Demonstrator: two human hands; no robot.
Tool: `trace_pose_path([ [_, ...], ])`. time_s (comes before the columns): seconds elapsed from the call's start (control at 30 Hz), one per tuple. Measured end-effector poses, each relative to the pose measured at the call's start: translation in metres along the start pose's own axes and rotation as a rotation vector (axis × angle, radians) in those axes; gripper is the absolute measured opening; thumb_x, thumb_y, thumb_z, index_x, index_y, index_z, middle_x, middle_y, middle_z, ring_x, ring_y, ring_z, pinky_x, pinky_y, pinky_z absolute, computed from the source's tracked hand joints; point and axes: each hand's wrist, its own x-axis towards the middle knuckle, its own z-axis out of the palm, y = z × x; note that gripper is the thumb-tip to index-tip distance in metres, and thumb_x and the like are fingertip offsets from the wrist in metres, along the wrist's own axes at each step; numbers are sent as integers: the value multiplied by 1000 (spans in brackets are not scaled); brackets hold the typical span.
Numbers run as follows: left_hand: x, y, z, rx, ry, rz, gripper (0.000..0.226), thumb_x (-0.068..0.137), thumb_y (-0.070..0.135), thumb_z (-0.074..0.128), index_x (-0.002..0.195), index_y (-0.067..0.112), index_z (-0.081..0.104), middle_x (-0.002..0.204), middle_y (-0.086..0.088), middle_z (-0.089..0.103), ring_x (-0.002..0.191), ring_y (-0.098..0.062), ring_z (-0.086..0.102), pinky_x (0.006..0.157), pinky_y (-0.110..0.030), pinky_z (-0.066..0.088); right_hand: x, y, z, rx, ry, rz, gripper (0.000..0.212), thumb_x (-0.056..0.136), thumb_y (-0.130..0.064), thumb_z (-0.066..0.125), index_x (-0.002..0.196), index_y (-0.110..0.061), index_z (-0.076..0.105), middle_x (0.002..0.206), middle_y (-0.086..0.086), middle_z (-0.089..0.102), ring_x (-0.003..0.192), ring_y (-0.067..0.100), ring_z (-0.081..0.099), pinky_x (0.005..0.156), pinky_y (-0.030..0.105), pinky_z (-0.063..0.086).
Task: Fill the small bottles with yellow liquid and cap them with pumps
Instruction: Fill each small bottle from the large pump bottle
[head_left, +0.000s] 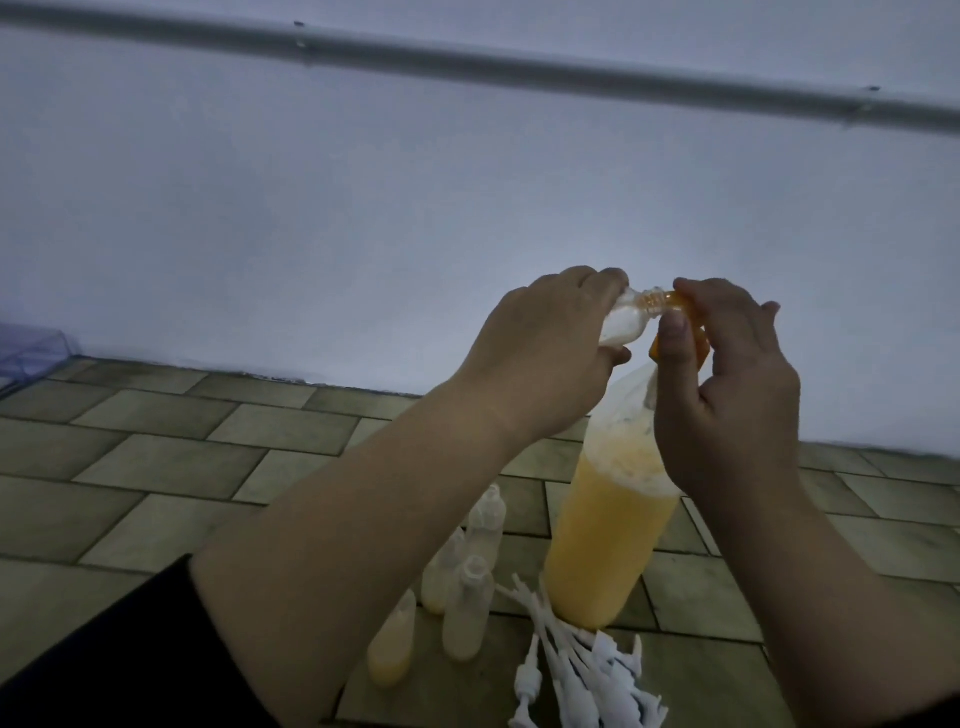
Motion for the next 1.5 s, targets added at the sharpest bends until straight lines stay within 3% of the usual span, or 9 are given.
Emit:
trace_pose_path([
  [0.17,3,-2,-4,27,-24,-3,46,89,34,59,132,22,43,122,3,56,102,-16,55,85,-27,45,7,-2,-4,11,-47,5,58,92,-53,30,124,-12,56,128,4,57,123,20,50,115,22,12],
  [0.37,7,1,-4,40,30,16,48,90,32,59,133,21,42,123,3,56,104,-16,54,86,-28,44,8,-4,-3,42,38,-37,51,95,-45,32,123,-9,57,126,6,58,112,1,43,113,46,27],
  [0.5,4,2,5,36,4,-5,50,89,31,60,135,21,41,128,2,55,107,-16,54,91,-29,44,1,4,3,13,9,-5,53,95,-46,31,124,-9,55,126,6,57,113,11,50,112,46,29],
  [0.73,12,-1,-6,61,48,21,49,89,33,59,134,22,41,125,4,55,104,-15,53,82,-22,35,14,0,-5,36,5,-42,58,93,-49,28,128,-11,55,135,6,54,123,1,33,116,35,20],
  [0.87,9,2,3,29,55,20,51,88,30,62,134,20,42,127,2,56,107,-16,55,89,-28,43,7,5,1,6,39,-30,55,95,-47,30,125,-9,55,130,8,57,121,12,47,116,34,23],
  [1.03,4,-1,7,30,-2,-8,53,89,31,60,136,21,39,130,3,53,110,-15,52,92,-27,41,3,9,2,-25,-47,15,59,93,-52,27,127,-12,55,131,6,56,125,22,47,108,5,10],
  [1.2,8,0,-6,17,54,10,53,87,31,63,135,22,42,127,4,55,107,-15,53,90,-28,44,16,-4,-10,12,-34,-39,63,92,-54,25,128,-13,56,137,9,53,134,21,38,114,41,26],
  [1.3,7,1,-1,-10,71,9,54,87,30,63,136,22,42,129,4,55,109,-15,53,92,-28,44,9,-1,-5,1,13,-68,56,95,-46,28,128,-10,55,134,8,54,124,3,37,114,42,26],
  [1.5,3,2,5,-12,31,-16,52,87,29,63,134,21,44,125,3,57,107,-16,54,91,-29,44,3,6,-4,-7,-44,-32,55,95,-45,29,128,-10,54,133,7,55,126,22,47,112,44,29],
])
